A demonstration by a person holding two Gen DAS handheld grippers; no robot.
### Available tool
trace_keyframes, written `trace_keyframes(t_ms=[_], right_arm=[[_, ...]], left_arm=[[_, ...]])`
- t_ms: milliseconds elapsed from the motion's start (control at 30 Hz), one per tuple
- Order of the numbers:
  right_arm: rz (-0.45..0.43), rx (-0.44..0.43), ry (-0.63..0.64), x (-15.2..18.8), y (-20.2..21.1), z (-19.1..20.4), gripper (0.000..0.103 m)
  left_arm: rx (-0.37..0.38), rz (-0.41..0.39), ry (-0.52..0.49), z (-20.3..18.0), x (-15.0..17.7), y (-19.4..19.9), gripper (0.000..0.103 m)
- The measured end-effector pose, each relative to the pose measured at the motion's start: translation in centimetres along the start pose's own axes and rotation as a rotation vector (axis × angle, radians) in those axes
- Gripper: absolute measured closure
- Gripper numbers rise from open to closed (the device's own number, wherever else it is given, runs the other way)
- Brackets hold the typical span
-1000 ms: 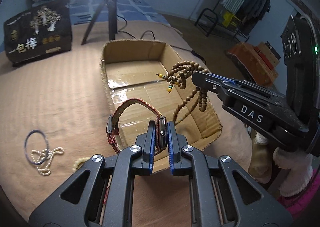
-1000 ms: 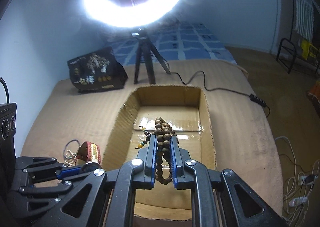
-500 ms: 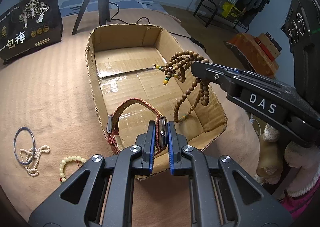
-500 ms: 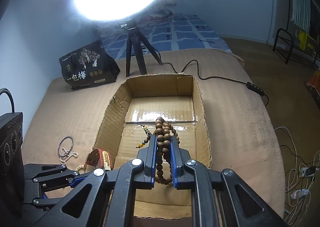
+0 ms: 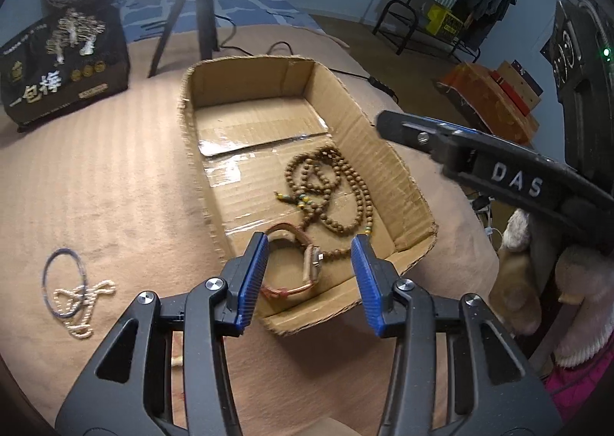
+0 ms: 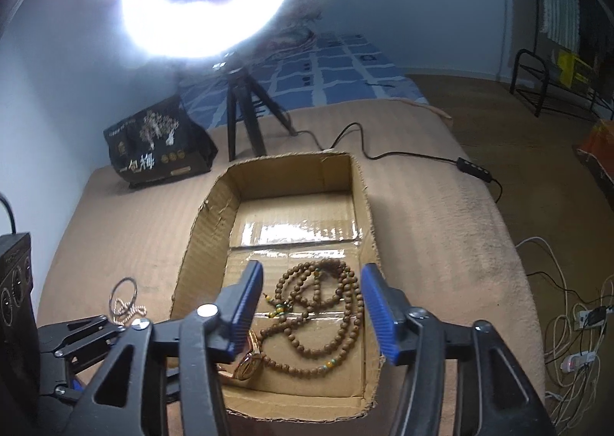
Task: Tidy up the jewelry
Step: 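Open the left tool to drop the watch while the right tool releases the beads into the box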
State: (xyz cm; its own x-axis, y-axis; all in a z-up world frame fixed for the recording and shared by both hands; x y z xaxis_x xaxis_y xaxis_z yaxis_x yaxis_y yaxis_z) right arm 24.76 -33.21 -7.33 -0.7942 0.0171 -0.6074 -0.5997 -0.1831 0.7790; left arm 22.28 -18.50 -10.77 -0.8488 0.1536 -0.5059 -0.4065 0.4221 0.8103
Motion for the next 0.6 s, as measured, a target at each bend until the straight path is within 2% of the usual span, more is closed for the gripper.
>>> trace_keyframes(t_ms=[200, 400, 600], right_arm=[[-0.019, -0.004, 0.000, -0.2, 0.8, 0.4, 0.036], [-0.031, -0.043, 0.056, 0.2, 1.8, 3.0, 0.036], [-0.029, -0.098, 0.113, 1.0, 2.6, 6.0, 0.036]], left_arm=[[-0.046, -0.042, 0.020, 2.6, 0.3, 3.1, 0.057], [-0.113, -0.068, 0.058, 6.5, 1.0, 6.3, 0.057], [-0.149, -0.104, 0.128, 11.7, 2.5, 9.9, 0.057]])
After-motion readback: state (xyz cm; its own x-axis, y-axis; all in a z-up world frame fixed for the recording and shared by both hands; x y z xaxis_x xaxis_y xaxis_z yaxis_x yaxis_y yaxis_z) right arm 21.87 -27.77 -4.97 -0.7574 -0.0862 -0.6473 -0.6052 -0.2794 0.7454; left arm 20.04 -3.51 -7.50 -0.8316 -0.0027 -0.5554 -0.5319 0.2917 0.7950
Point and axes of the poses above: each gripper's, at about its wrist camera, not at the fingertips, and y roughly against the way its jaws point, z to its left, x to its underside, the point moved 2 cm from there along -y, roughly the way its jaws point, and after that the axes turned 1 degree about y, right-handed, at the moved point
